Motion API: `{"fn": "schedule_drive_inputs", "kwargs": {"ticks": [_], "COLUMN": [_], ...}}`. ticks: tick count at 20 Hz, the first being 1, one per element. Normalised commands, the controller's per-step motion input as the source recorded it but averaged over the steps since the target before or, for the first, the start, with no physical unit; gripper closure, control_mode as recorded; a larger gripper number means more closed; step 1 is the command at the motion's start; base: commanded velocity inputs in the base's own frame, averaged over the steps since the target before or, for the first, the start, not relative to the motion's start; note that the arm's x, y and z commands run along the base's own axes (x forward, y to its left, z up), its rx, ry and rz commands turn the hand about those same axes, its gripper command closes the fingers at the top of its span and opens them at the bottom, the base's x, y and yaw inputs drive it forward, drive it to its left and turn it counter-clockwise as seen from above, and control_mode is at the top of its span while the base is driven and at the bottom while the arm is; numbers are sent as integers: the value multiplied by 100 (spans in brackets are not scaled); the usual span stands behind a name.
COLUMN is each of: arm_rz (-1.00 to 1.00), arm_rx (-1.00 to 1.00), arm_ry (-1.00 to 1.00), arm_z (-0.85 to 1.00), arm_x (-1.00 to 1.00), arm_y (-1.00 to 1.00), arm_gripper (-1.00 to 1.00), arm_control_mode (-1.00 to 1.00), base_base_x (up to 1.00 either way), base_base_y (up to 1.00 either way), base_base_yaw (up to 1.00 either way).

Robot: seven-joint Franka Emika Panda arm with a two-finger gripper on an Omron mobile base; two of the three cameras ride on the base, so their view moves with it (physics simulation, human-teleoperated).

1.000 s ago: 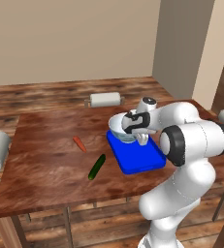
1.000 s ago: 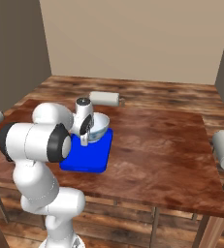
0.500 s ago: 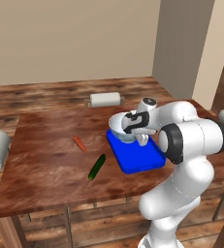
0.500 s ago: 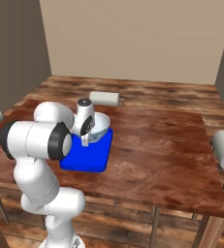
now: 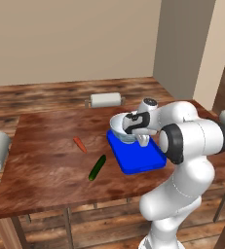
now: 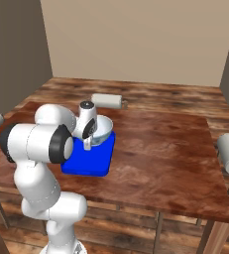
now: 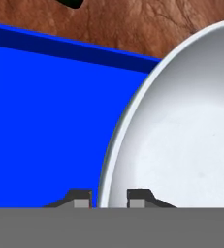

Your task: Place the two vegetables and bowl onto the tray for setting up a vegetable dip station.

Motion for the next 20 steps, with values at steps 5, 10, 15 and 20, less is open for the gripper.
{"fn": "schedule_drive_inputs", "kwargs": {"ticks": [5,10,15,20], "arm_rz": [0,0,0,-4], "arm_rx": [0,0,3,8], "arm_ry": [2,0,0,2], "arm_z": [9,20,30,26], "arm_x": [-1,-8,-22,-37], "arm_y": [0,0,-1,4], "arm_gripper": [-100,-100,-100,-100], "arm_control_mode": [-100,-100,-100,-100], "base_base_x": [0,0,0,0], "base_base_y": [0,0,0,0], "base_base_yaw": [0,0,0,0]}}
